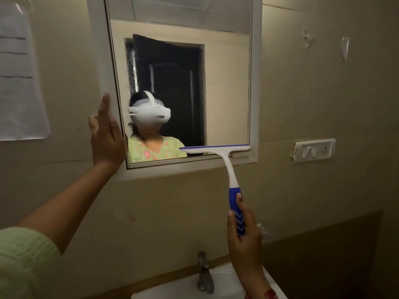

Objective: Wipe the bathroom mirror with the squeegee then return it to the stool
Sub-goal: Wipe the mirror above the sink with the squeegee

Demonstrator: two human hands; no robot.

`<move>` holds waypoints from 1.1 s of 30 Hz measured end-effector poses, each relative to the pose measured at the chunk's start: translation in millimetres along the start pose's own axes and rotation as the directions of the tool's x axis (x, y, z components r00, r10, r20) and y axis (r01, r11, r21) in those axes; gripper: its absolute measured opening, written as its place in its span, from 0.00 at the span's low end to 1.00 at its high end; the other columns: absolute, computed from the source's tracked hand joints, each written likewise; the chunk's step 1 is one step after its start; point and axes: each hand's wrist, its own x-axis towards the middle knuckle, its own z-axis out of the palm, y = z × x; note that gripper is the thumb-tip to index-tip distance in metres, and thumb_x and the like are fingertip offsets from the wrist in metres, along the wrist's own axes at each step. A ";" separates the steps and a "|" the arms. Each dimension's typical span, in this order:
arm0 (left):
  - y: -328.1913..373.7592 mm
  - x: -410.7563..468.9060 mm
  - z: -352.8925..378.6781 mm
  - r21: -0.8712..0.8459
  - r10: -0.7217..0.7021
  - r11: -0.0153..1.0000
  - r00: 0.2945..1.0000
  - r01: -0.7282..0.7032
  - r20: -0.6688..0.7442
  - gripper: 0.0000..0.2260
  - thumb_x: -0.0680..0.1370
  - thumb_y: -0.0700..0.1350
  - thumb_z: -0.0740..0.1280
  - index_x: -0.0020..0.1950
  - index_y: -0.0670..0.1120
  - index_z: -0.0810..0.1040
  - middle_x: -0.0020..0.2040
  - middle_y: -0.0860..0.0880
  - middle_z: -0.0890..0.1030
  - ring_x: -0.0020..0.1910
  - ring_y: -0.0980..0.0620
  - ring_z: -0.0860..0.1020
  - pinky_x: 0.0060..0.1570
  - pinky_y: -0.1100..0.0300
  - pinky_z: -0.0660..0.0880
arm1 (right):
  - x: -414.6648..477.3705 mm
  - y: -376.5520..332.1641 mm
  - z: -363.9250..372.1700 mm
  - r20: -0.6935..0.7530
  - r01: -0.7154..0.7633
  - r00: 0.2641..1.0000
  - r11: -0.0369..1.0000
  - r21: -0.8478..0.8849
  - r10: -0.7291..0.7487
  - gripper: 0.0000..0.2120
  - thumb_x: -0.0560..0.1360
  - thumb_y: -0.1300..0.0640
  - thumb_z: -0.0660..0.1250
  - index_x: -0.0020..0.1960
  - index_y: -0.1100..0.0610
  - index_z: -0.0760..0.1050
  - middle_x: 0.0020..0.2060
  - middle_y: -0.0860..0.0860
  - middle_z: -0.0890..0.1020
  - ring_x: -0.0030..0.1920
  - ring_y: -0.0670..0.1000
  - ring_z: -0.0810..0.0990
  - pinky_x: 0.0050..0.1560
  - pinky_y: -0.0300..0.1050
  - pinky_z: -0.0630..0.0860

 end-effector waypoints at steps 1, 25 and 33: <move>0.0 0.4 0.1 0.000 -0.002 1.000 1.000 0.002 0.005 0.21 0.82 0.39 0.51 0.76 0.49 0.58 0.54 0.63 0.64 0.43 0.68 0.66 0.50 0.72 0.57 | -0.2 -0.3 -0.7 0.002 -0.005 1.000 1.000 -0.001 0.005 0.19 0.71 0.41 0.57 0.61 0.28 0.62 0.51 0.50 0.76 0.43 0.45 0.78 0.36 0.35 0.77; 2.3 1.2 -0.9 -0.011 -0.034 0.999 0.999 0.033 -0.010 0.21 0.82 0.40 0.51 0.75 0.50 0.59 0.59 0.46 0.69 0.46 0.48 0.66 0.47 0.65 0.61 | 43.8 -67.6 -13.4 -0.120 0.240 0.966 0.967 0.092 -0.228 0.18 0.75 0.52 0.60 0.64 0.41 0.64 0.47 0.31 0.75 0.33 0.44 0.78 0.26 0.33 0.74; 6.2 1.4 -4.8 -0.020 -0.079 0.997 0.997 0.080 0.021 0.20 0.83 0.43 0.51 0.75 0.56 0.58 0.55 0.39 0.70 0.34 0.50 0.69 0.34 0.64 0.63 | 146.5 -131.9 19.7 -0.013 0.447 0.894 0.889 0.098 -0.448 0.23 0.77 0.67 0.59 0.66 0.50 0.59 0.47 0.24 0.74 0.40 0.39 0.80 0.32 0.27 0.73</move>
